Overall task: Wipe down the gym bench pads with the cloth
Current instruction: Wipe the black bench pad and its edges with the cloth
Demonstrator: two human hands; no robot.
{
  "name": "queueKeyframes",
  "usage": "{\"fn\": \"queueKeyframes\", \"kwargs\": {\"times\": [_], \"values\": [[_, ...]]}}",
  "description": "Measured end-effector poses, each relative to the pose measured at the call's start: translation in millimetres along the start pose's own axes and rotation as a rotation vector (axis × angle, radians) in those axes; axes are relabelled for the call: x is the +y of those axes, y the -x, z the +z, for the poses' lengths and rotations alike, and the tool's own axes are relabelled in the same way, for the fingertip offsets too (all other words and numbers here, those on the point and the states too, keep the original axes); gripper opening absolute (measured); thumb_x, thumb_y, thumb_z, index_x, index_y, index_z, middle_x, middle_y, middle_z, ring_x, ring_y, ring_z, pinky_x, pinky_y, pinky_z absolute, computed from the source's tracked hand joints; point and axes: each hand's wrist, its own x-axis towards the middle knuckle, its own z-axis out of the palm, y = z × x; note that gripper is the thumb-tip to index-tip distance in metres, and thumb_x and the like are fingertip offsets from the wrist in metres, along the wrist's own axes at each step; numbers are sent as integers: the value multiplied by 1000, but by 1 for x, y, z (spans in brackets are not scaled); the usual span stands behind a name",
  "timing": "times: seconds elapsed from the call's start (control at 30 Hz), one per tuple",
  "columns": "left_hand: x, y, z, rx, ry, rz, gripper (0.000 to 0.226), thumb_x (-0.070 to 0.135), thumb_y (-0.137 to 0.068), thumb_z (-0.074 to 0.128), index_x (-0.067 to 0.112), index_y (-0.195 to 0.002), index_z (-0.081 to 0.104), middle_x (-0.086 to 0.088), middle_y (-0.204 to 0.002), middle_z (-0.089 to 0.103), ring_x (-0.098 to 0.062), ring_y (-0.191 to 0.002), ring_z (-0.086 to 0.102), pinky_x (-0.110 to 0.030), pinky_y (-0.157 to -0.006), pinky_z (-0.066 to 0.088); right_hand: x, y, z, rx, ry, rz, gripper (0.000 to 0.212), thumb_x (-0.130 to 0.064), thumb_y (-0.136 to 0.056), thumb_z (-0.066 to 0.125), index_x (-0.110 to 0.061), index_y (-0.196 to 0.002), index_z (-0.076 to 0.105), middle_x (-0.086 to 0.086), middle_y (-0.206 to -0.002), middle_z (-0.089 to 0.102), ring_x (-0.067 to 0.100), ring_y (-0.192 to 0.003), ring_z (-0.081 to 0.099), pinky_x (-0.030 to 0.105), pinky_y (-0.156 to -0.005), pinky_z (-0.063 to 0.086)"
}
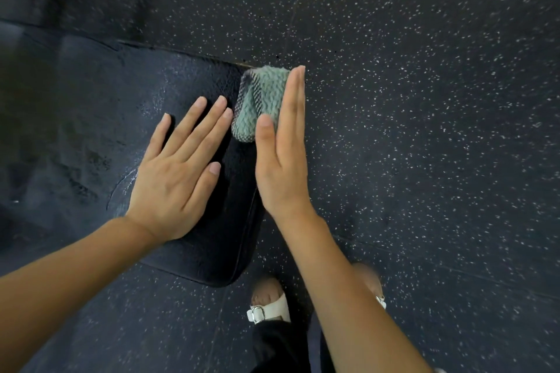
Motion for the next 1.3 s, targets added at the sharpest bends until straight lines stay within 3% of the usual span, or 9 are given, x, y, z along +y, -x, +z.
{"fn": "queueKeyframes", "kwargs": {"times": [0.13,0.3,0.57,0.8,1.07,1.3], "values": [[0,0,0,-4,-5,-2,57,27,-101,24,10,-156,23,-2,-164,19,-20,-152,14,-47,-121,11,-2,15,0,-10,-16,12,59,-14,-106,32,-6,-156,2,4,-165,-6,13,-152,-7,43,-125,4],[1,0,2,9,-10,4,57,28,-102,23,11,-156,23,-2,-163,20,-19,-152,15,-47,-121,11,-9,82,7,-50,18,12,59,-10,-105,32,-8,-156,2,0,-166,-9,16,-152,-9,32,-124,0],[-1,2,3,17,-10,6,57,29,-102,22,12,-157,21,1,-164,17,-19,-152,12,-47,-122,9,-6,193,27,-111,146,19,64,-21,-103,32,-21,-158,-1,-3,-166,-7,23,-153,-5,26,-122,2],[-2,2,4,19,-1,14,57,30,-103,19,12,-157,19,1,-164,15,-18,-152,10,-45,-122,6,-7,155,26,-54,172,26,60,-23,-106,27,-18,-157,-3,-7,-165,-12,18,-153,-8,28,-123,-1],[-3,3,4,35,11,14,56,28,-102,21,13,-157,21,1,-164,17,-17,-152,11,-46,-122,9,-10,85,18,19,233,-4,58,-15,-106,32,-7,-156,4,4,-165,-7,17,-152,-9,32,-124,2],[-2,4,6,65,40,-44,56,27,-103,23,13,-156,23,0,-164,19,-16,-152,15,-47,-122,14,-17,136,19,-137,541,-70,57,-19,-105,26,-10,-157,6,1,-166,-6,25,-153,-7,36,-124,8]]}}
